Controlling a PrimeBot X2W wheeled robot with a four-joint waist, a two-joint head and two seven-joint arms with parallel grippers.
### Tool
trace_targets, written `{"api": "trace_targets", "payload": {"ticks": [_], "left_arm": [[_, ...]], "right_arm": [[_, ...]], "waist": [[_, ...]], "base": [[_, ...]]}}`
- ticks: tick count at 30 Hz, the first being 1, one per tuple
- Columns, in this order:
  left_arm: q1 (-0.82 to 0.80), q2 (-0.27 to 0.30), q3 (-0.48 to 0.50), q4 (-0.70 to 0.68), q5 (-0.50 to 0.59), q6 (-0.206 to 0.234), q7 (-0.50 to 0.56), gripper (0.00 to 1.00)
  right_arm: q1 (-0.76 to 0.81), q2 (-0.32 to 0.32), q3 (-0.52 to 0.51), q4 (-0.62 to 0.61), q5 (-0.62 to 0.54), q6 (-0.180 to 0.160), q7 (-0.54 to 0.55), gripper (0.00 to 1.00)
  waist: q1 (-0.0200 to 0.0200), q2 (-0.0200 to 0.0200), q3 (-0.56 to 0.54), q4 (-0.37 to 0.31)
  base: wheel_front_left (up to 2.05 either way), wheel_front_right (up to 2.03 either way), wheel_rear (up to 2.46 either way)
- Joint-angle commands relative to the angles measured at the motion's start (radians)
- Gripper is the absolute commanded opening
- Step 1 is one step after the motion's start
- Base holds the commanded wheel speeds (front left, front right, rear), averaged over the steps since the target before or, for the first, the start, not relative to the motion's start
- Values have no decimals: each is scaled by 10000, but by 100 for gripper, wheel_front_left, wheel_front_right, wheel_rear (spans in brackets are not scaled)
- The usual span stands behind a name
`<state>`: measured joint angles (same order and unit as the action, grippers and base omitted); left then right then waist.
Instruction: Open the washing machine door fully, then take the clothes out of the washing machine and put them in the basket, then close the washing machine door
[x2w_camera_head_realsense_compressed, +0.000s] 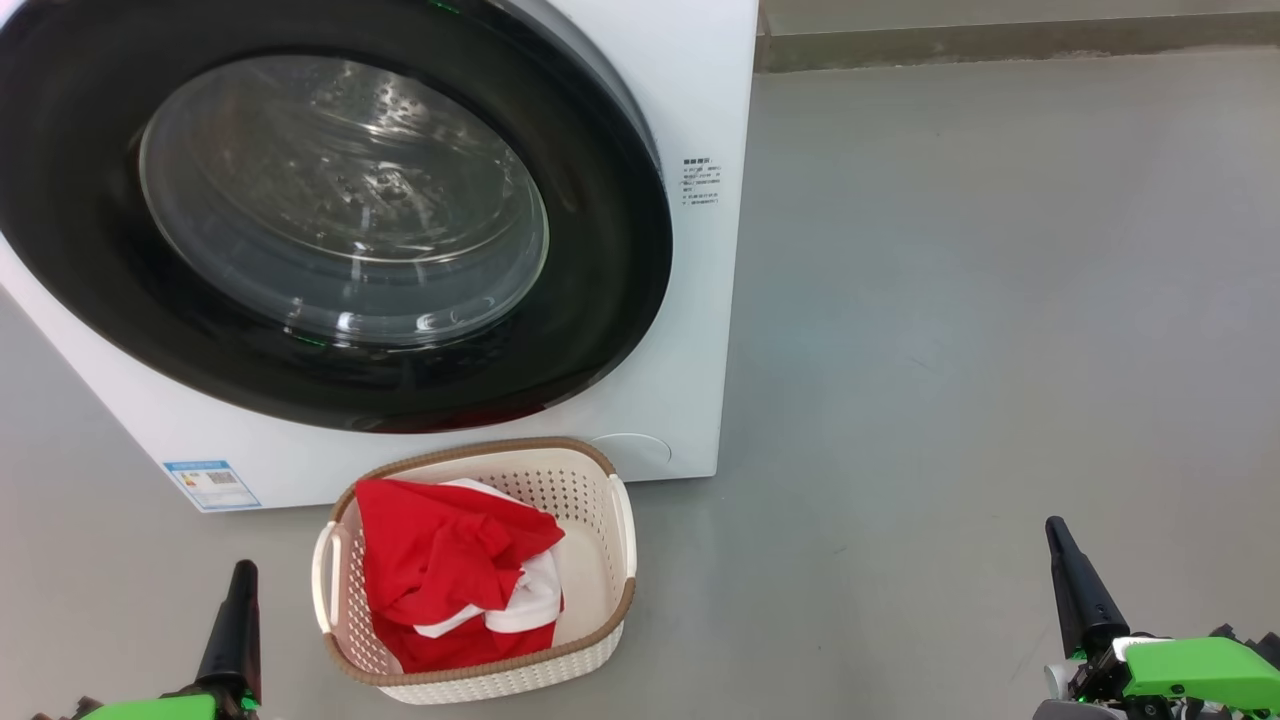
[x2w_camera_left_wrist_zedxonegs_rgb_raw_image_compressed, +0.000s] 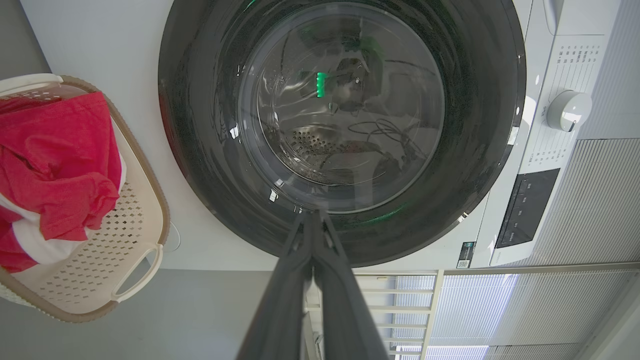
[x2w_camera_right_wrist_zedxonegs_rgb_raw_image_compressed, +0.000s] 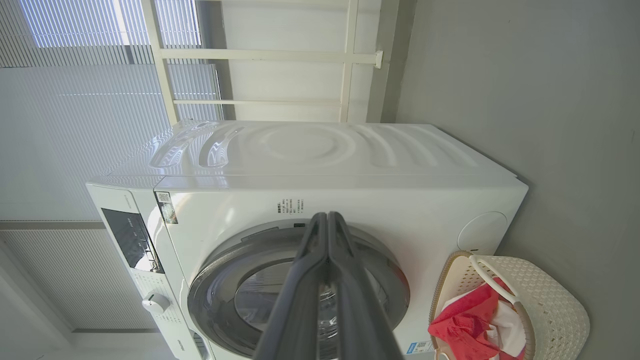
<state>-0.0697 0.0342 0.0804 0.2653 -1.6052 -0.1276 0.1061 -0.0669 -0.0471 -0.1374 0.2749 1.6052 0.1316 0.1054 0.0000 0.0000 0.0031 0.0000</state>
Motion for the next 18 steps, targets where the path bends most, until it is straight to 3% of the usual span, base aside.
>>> {"api": "trace_targets", "payload": {"ticks": [1,18], "left_arm": [[-383,162,343,-204,-26,-31,78,0],[-383,161,343,-204,-25,-31,79,0]], "right_arm": [[-411,-37,232,-301,30,-9,81,0],[-411,-36,230,-301,29,-9,83,0]], "waist": [[0,0,0,0],[0,0,0,0]], "base": [[0,0,0],[0,0,0]]}}
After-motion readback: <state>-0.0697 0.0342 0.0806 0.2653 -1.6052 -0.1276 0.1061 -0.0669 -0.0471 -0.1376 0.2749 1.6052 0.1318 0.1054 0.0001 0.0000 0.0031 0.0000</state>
